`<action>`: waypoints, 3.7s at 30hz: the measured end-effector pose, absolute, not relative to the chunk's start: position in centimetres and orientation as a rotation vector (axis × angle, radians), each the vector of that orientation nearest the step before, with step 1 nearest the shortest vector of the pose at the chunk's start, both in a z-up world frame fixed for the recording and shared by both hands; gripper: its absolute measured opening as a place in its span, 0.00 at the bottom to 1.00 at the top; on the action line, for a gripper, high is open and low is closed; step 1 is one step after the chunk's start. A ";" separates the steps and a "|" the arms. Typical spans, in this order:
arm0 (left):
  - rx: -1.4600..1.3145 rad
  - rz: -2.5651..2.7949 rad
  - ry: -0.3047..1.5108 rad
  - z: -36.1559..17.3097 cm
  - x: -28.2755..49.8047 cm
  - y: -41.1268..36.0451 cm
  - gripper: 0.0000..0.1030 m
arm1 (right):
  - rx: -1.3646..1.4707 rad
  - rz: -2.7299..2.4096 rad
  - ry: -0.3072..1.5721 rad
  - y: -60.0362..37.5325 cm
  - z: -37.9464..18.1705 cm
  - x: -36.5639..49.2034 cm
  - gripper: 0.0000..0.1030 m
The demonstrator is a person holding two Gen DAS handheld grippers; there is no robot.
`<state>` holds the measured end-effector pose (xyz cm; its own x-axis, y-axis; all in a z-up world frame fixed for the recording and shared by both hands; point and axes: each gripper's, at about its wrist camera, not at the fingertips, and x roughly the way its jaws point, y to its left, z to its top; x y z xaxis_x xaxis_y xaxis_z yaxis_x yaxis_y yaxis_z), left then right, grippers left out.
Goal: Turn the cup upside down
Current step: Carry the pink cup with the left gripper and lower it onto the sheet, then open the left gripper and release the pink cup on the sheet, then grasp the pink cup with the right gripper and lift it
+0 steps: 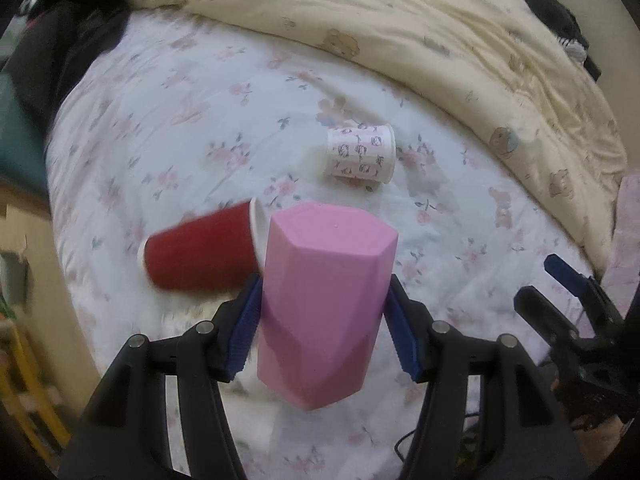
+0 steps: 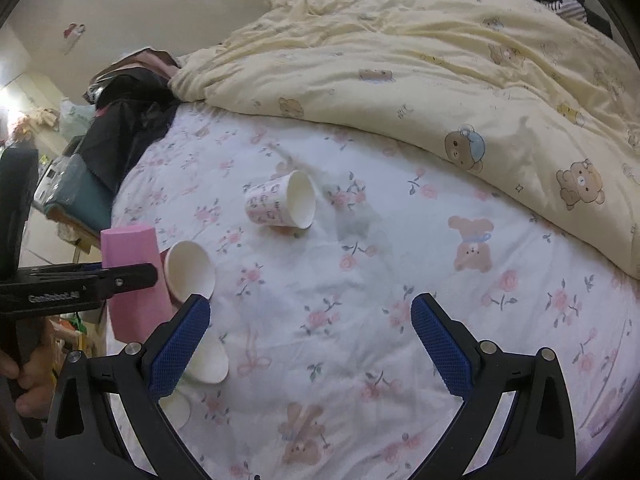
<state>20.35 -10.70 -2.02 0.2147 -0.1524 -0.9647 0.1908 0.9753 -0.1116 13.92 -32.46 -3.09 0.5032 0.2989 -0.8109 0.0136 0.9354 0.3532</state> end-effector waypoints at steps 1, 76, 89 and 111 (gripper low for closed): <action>0.016 -0.232 1.331 -1.6 19.6 -10.2 0.54 | 0.319 0.183 1.026 -32.3 -2.8 13.2 1.00; -0.259 0.008 1.260 -3.8 3.5 -4.7 0.90 | 0.235 0.208 1.048 -29.6 -4.8 4.0 1.00; -0.177 0.005 1.133 -3.6 1.8 0.7 0.90 | 0.161 0.220 1.041 -27.9 -5.1 4.0 1.00; -0.304 0.056 1.150 -4.6 2.4 3.5 0.90 | 0.359 0.517 1.471 -20.2 -10.4 5.5 0.81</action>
